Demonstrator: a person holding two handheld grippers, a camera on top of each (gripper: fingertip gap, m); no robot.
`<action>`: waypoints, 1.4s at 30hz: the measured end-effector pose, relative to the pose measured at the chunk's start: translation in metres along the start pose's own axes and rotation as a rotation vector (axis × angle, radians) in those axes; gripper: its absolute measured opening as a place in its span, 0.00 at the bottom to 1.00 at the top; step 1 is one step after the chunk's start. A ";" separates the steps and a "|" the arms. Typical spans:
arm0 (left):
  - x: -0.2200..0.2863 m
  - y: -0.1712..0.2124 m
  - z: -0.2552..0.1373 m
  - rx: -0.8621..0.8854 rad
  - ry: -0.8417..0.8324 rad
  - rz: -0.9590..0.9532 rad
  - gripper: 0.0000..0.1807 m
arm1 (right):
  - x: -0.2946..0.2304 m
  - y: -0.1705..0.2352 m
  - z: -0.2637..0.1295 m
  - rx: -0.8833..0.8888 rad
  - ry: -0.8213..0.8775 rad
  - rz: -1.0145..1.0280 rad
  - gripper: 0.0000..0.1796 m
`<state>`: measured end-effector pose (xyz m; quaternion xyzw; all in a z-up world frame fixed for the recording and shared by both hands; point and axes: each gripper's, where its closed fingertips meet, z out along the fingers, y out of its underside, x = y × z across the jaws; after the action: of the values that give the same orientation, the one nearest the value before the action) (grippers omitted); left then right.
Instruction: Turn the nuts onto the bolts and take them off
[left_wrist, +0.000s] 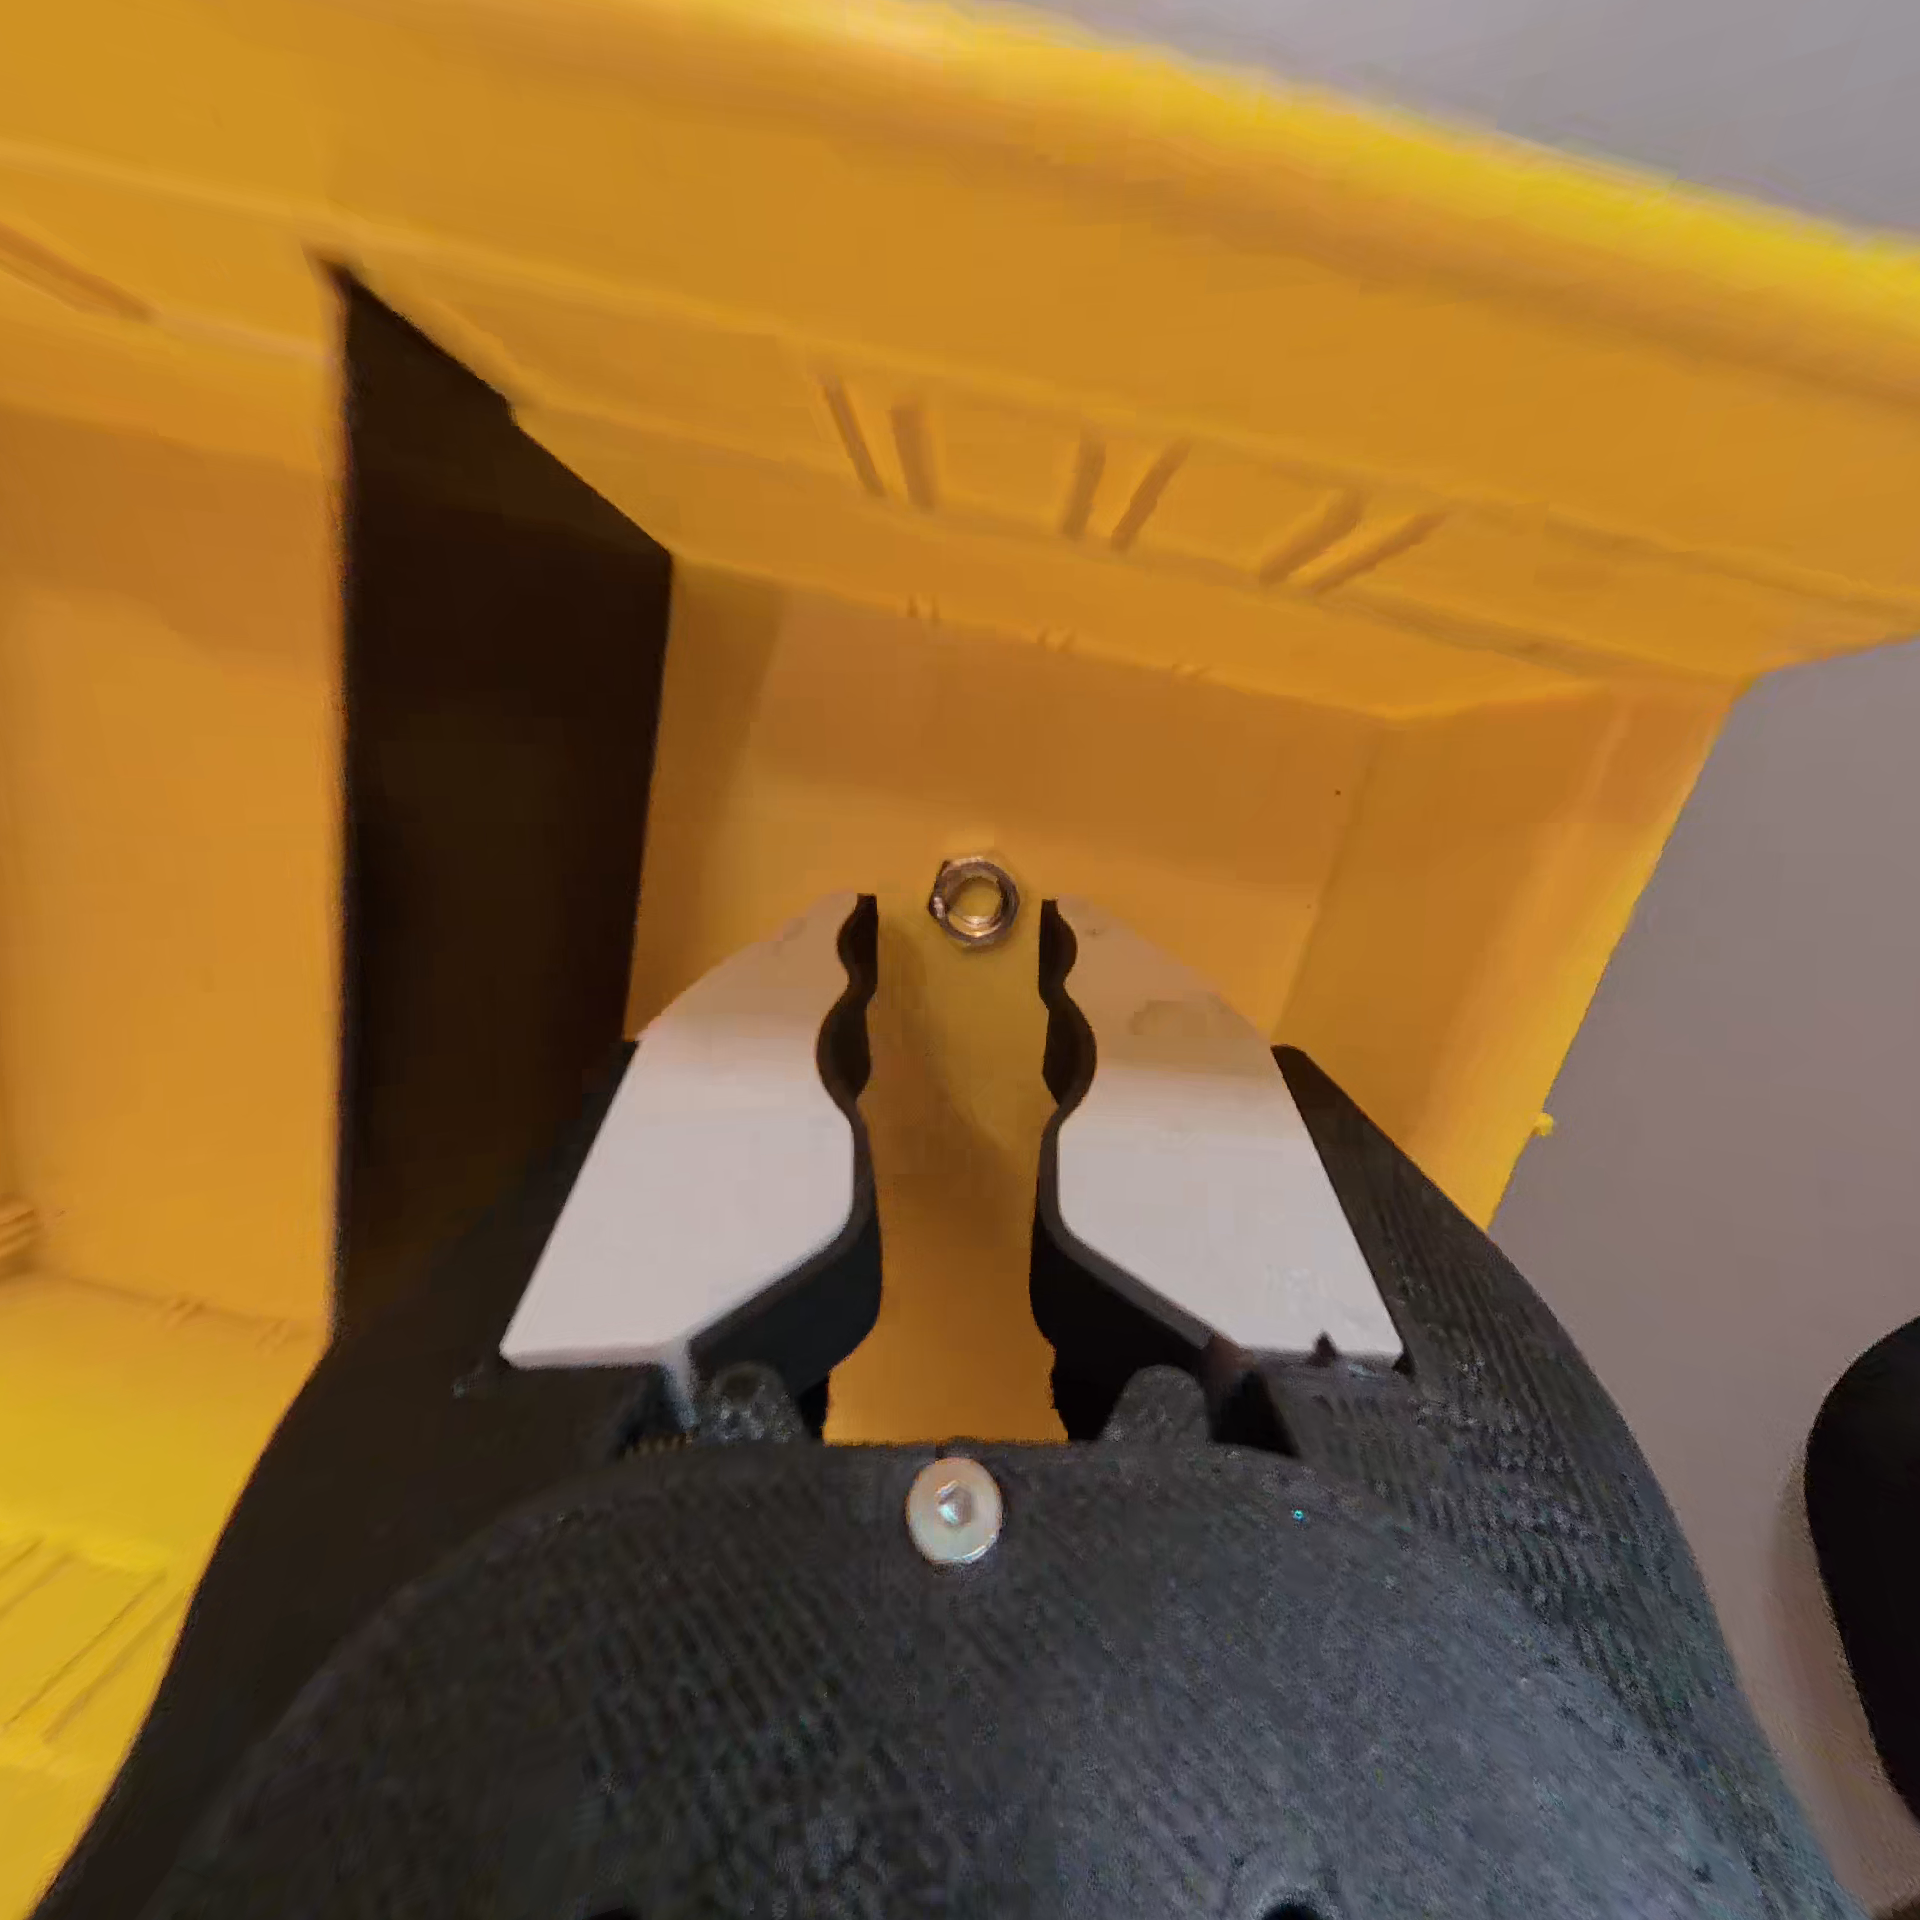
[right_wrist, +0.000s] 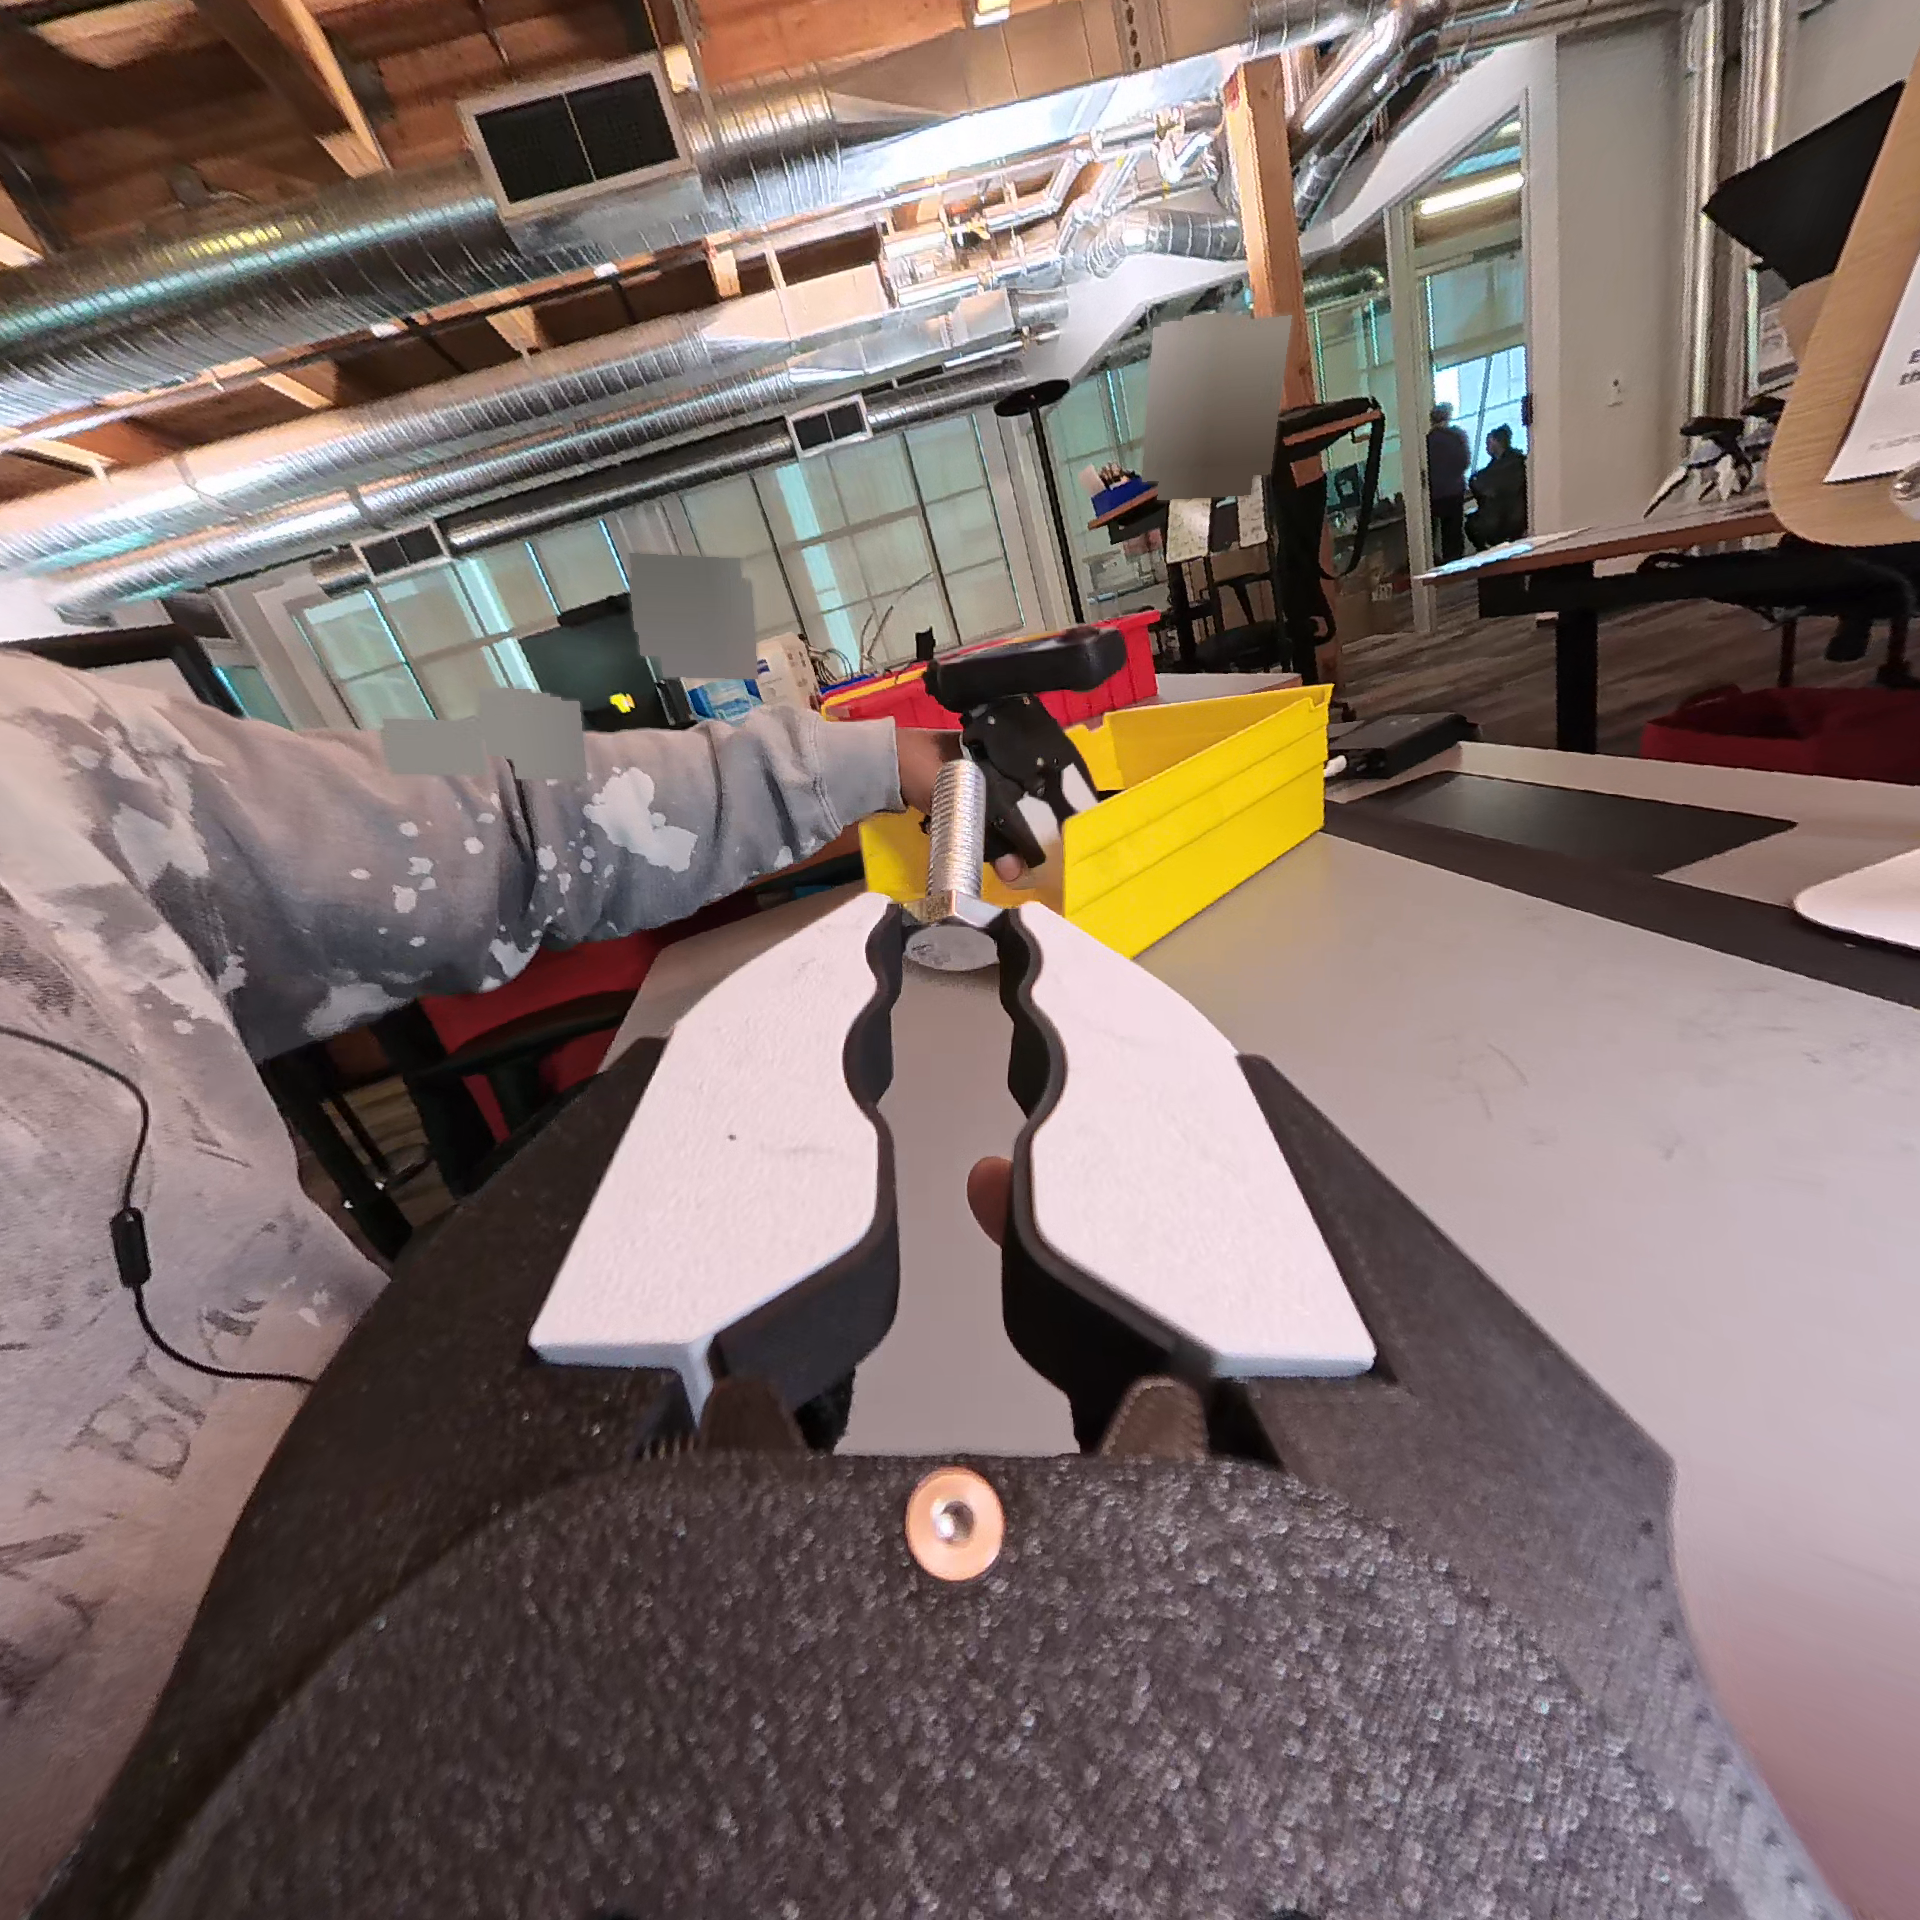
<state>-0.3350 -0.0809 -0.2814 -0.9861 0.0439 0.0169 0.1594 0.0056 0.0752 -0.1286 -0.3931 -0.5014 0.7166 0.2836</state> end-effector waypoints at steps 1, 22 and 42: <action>0.000 -0.011 -0.011 0.066 -0.014 -0.006 0.17 | -0.001 -0.001 0.000 0.013 -0.007 0.003 0.10; 0.334 -0.202 -0.134 1.030 0.816 0.383 0.06 | -0.040 0.005 0.020 0.074 -0.127 -0.032 0.10; 0.329 -0.187 -0.087 0.670 0.573 0.514 0.06 | -0.017 0.059 0.026 -0.303 0.058 -0.382 0.11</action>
<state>0.0116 0.0416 -0.1562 -0.8031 0.3302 -0.2305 0.4392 -0.0081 0.0295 -0.1744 -0.3495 -0.6600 0.5551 0.3661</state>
